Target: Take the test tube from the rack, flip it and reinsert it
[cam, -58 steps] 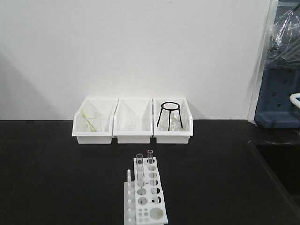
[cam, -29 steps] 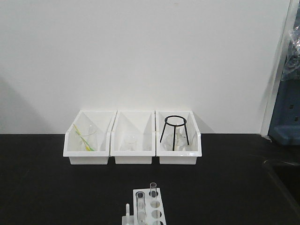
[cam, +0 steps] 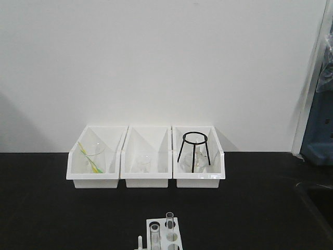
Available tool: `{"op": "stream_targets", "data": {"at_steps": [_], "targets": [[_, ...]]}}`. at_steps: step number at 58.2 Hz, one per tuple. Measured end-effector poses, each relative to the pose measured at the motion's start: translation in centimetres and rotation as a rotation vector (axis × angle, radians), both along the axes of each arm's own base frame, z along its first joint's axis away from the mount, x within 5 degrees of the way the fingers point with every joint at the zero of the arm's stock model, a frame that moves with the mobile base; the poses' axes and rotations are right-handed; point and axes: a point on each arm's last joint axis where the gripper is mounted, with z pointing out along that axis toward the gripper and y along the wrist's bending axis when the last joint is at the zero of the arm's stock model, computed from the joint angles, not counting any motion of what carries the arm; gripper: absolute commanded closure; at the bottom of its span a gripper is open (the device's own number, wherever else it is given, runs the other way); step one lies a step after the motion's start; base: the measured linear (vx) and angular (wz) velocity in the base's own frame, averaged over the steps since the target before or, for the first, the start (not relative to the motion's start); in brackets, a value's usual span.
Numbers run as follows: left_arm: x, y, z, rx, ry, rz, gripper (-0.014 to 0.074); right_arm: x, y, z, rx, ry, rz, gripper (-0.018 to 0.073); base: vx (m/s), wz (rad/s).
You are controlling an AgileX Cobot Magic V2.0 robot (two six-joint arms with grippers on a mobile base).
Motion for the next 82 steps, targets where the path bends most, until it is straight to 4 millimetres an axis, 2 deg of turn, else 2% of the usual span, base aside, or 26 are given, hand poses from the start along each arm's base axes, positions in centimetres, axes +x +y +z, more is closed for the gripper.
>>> {"op": "stream_targets", "data": {"at_steps": [7,13,16,21,25,30,34,38,44,54,61,74,82], "targets": [[0.0,0.0,0.0,0.000,0.000,0.000,0.0602,0.0,0.1,0.6,0.053,-0.057,0.010,0.0570,0.00,0.00],[0.0,0.0,0.0,0.000,0.001,0.000,0.0602,-0.3,0.1,2.7,0.127,-0.169,0.025,0.0570,0.00,0.00],[0.0,0.0,0.0,0.000,0.001,0.000,0.0602,-0.8,0.0,4.8,0.142,-0.233,0.029,0.0570,0.00,0.00],[0.0,0.0,0.0,0.000,0.001,0.000,0.0602,-1.9,-0.1,10.1,0.139,-0.356,0.032,0.0570,0.00,0.00],[0.0,0.0,0.0,0.000,0.001,0.000,0.0602,-1.9,-0.1,13.6,0.089,-0.396,0.023,0.0570,0.00,0.00],[0.0,0.0,0.0,0.000,0.001,0.000,0.0602,0.2,0.2,16.9,-0.001,-0.359,0.007,0.0570,0.00,0.00],[0.0,0.0,0.0,0.000,0.001,0.000,0.0602,2.4,0.5,18.1,-0.040,-0.298,0.003,0.0570,0.00,0.00],[0.0,0.0,0.0,0.000,0.001,0.000,0.0602,4.6,0.8,18.5,-0.063,-0.227,0.003,0.0568,0.00,0.00],[0.0,0.0,0.0,0.000,0.001,0.000,0.0602,7.8,1.2,18.2,-0.079,-0.129,0.007,0.0563,0.00,0.00],[0.0,0.0,0.0,0.000,0.001,0.000,0.0602,10.2,1.5,17.2,-0.076,-0.043,0.011,0.0505,0.00,0.00],[0.0,0.0,0.0,0.000,0.001,0.000,0.0602,10.5,1.6,17.1,-0.074,-0.033,0.012,0.0377,0.00,0.00],[0.0,0.0,0.0,0.000,0.001,0.000,0.0602,10.5,1.6,17.1,-0.074,-0.034,0.011,0.0004,0.00,0.00],[0.0,0.0,0.0,0.000,0.001,0.000,0.0602,10.5,1.6,17.3,-0.062,-0.050,0.013,-0.0114,0.00,0.00]]}}
